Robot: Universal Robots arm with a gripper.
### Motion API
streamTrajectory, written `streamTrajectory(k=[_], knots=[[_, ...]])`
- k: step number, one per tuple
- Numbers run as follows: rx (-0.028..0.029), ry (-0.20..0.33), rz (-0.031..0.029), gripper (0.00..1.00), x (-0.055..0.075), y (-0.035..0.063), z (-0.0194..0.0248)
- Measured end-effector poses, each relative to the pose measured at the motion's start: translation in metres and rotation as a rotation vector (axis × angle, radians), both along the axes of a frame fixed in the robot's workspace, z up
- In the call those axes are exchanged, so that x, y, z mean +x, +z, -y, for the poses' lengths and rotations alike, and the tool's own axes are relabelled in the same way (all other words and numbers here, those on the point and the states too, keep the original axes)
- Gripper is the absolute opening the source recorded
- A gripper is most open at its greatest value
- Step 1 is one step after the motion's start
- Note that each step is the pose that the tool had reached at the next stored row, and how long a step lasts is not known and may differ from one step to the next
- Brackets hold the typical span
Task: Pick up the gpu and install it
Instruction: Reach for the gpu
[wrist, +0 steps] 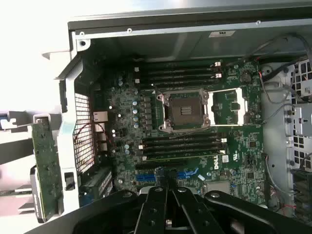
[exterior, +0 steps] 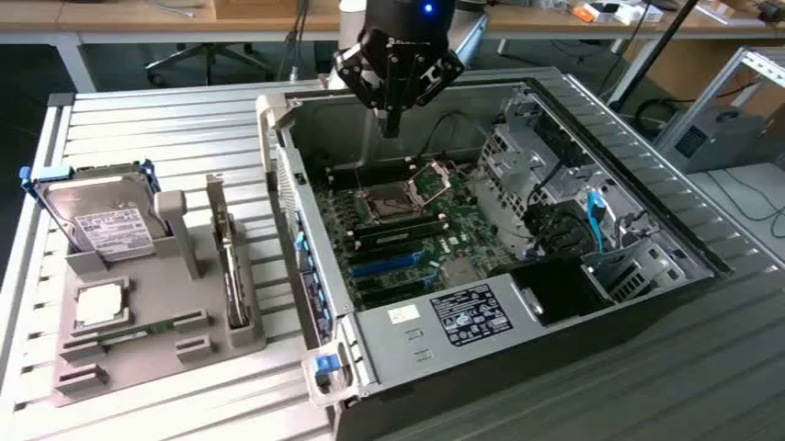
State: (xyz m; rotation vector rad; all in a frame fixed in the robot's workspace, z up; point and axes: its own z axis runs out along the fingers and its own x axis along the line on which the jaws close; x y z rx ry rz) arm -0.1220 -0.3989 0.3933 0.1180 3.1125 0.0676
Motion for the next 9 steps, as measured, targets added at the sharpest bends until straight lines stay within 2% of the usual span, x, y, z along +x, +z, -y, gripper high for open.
streamTrajectory(k=[9], knots=[[0.0, 0.0, 0.0, 0.11, 0.0, 0.0, 0.0]])
